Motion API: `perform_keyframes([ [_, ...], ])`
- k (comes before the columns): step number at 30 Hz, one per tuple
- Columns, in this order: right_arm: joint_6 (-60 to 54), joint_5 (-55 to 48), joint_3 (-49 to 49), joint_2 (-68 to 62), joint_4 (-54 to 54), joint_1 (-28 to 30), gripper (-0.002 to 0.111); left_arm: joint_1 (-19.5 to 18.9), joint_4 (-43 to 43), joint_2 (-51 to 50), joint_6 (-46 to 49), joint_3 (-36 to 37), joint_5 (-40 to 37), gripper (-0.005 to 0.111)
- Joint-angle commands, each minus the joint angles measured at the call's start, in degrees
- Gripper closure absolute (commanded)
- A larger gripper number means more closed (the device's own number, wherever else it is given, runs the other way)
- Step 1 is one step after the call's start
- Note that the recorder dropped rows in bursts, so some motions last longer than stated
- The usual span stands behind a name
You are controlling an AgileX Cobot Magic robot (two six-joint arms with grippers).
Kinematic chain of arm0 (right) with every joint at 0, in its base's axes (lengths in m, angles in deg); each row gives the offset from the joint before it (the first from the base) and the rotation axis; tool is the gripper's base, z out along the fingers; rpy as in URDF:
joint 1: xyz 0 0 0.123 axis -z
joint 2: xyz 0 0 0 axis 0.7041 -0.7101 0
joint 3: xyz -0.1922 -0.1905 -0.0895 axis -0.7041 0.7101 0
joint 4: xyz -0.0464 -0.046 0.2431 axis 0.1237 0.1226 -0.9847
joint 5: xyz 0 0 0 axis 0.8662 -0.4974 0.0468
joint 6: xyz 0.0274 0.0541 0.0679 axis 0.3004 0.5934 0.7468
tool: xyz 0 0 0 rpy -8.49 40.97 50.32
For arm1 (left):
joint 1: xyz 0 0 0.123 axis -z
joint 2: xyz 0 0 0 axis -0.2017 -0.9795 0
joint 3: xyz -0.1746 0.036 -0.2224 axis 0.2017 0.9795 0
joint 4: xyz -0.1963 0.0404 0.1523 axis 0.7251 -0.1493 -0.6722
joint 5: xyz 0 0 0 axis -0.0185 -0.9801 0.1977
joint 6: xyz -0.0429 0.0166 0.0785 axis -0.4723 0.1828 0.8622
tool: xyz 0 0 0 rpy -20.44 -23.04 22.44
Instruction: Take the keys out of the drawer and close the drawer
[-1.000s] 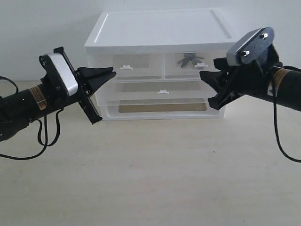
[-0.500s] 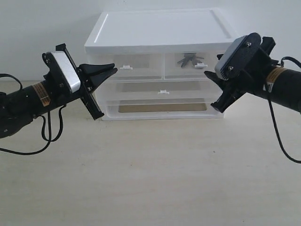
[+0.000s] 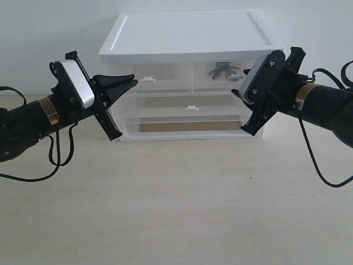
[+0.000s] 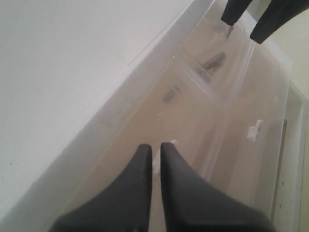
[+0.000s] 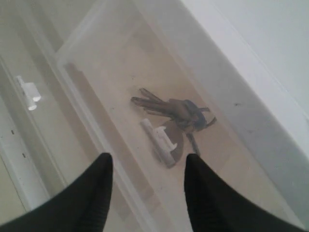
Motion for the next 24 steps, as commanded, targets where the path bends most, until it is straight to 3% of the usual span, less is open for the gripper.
perform_keyframes([
  [1,-0.3,0.2,-1.1,-1.0,-0.6,0.1,0.065,0.7,0.7,-0.1,0.2,-1.1,0.6,0.102],
  [16,2.0,4.2,-1.4,-1.0,-8.8,0.1,0.066,0.7,1.0,-0.2,0.1,-3.2,-4.8,0.102],
  [18,2.1,3.7,-1.4,-1.2,-10.1,0.1,0.078,0.7,1.0,-0.2,0.1,-3.2,-4.8,0.102],
  [21,2.1,3.7,-1.4,-2.2,-10.9,0.1,0.107,0.7,1.0,-0.2,0.1,-3.2,-4.8,0.102],
  [24,2.1,3.1,-1.4,-2.2,-10.9,0.1,0.108,0.7,1.0,-0.2,0.1,-3.2,-4.8,0.102],
])
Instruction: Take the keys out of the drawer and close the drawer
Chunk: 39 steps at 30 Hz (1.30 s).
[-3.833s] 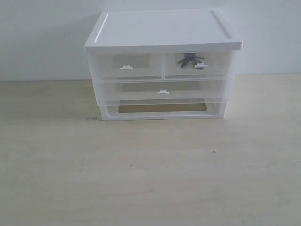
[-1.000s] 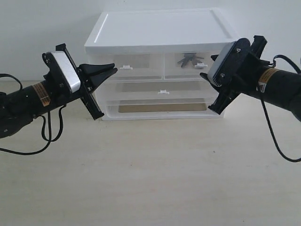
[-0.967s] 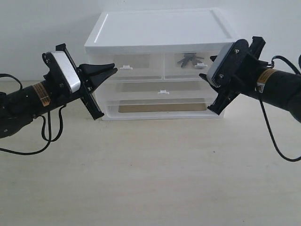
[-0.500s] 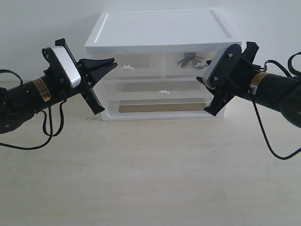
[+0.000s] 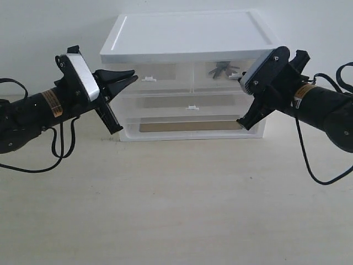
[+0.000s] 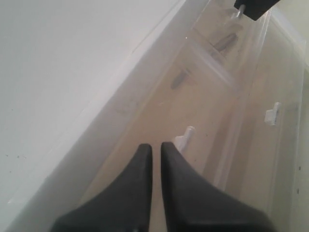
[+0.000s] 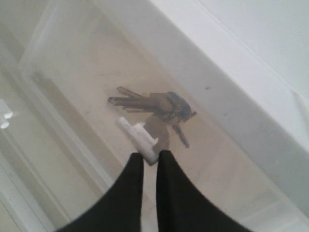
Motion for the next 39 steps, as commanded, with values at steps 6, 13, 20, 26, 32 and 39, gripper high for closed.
perform_keyframes([
  [6,0.6,-2.5,-1.0,1.1,-3.1,0.6,0.108,0.3,0.7,-0.2,0.0,-0.4,-0.2,0.102],
  [13,7.9,-8.1,-1.0,5.0,-2.6,0.6,0.108,0.3,0.6,-0.2,0.0,-0.4,-0.9,0.102],
  [20,30.4,-8.3,-1.0,5.9,1.8,0.1,0.108,0.3,0.6,-0.2,0.0,-0.4,-1.7,0.102],
  [26,55.1,-10.0,-1.0,10.4,12.1,0.1,0.091,0.3,0.6,-0.2,0.0,-0.4,-1.7,0.102],
  [32,79.9,-15.8,-1.1,10.6,17.2,0.1,0.061,0.3,0.6,-0.2,-1.8,-0.4,-1.7,0.102],
  [39,89.8,-15.8,-6.1,7.6,18.1,0.1,0.069,0.3,0.3,-0.2,-2.1,-0.4,-1.7,0.102],
])
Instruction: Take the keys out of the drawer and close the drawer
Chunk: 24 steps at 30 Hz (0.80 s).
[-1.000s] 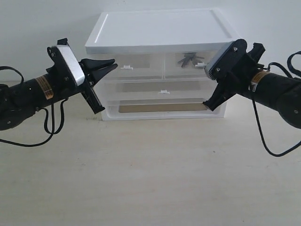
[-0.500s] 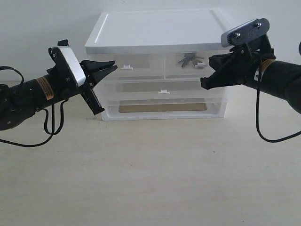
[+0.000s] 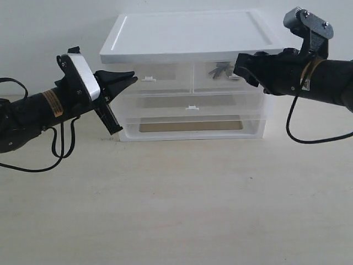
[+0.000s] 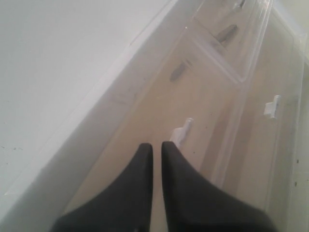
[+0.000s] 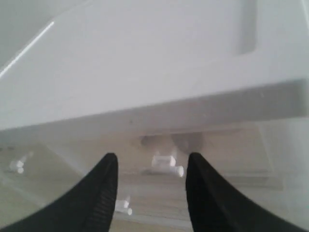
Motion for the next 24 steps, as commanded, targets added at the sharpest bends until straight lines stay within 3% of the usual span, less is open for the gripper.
perform_keyframes([
  [1,6.7,-0.1,-3.1,-2.1,1.3,0.0,0.069,0.3,0.3,-0.2,-1.2,-0.2,-0.2,0.102],
  [12,11.3,-2.8,-3.6,-4.3,5.8,0.0,0.069,0.3,0.3,-0.2,-2.9,-0.2,-0.2,0.102],
  [18,13.7,6.1,-3.7,-6.1,1.7,0.0,0.069,0.3,0.3,-0.2,-2.9,-0.2,-0.2,0.102],
  [24,14.3,6.4,-3.7,-9.6,0.2,0.0,0.069,0.3,0.3,-0.2,-3.7,-0.2,-0.2,0.102],
])
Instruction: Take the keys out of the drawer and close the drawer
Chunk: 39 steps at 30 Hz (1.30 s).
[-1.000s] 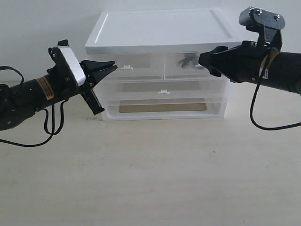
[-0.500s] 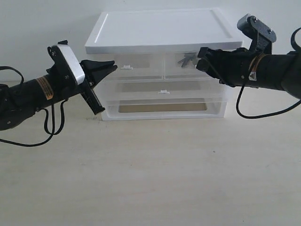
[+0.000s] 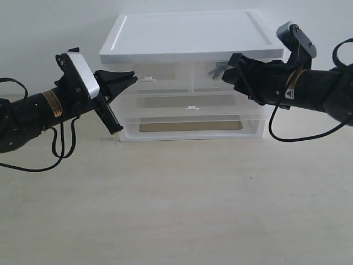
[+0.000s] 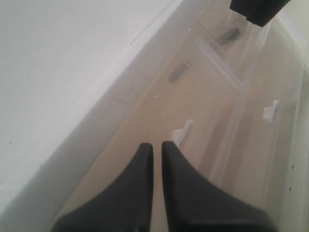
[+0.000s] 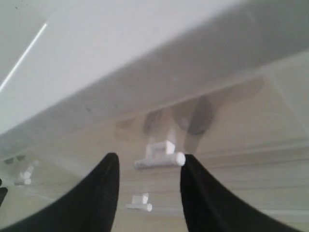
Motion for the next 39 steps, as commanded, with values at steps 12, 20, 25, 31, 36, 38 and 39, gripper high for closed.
perform_keyframes([
  [12,-0.3,10.3,-0.7,-2.9,-4.9,0.2,0.069,0.3,0.3,-0.2,-1.1,-0.2,0.1,0.102],
  [20,2.5,8.9,-0.7,-1.4,0.6,4.5,0.069,0.3,0.3,-0.2,-1.1,-0.2,0.1,0.102],
  [25,3.9,8.6,-0.7,-1.4,1.3,5.2,0.069,0.3,0.3,-0.2,-1.1,-0.2,0.1,0.102],
  [31,3.6,8.8,-0.7,-1.4,-0.6,5.2,0.069,0.3,0.3,-0.2,-1.2,-0.2,0.2,0.102],
  [36,3.5,9.5,-0.7,-1.5,-2.5,5.2,0.069,0.3,0.3,-0.2,-1.2,-0.2,0.2,0.102],
  [38,3.3,9.5,-0.7,-1.5,-2.4,5.2,0.069,0.3,0.3,-0.2,-1.7,-0.2,0.2,0.102],
  [39,2.9,9.4,-0.7,-1.5,-2.4,5.2,0.070,0.3,0.3,-0.2,-1.9,-0.2,0.2,0.102],
])
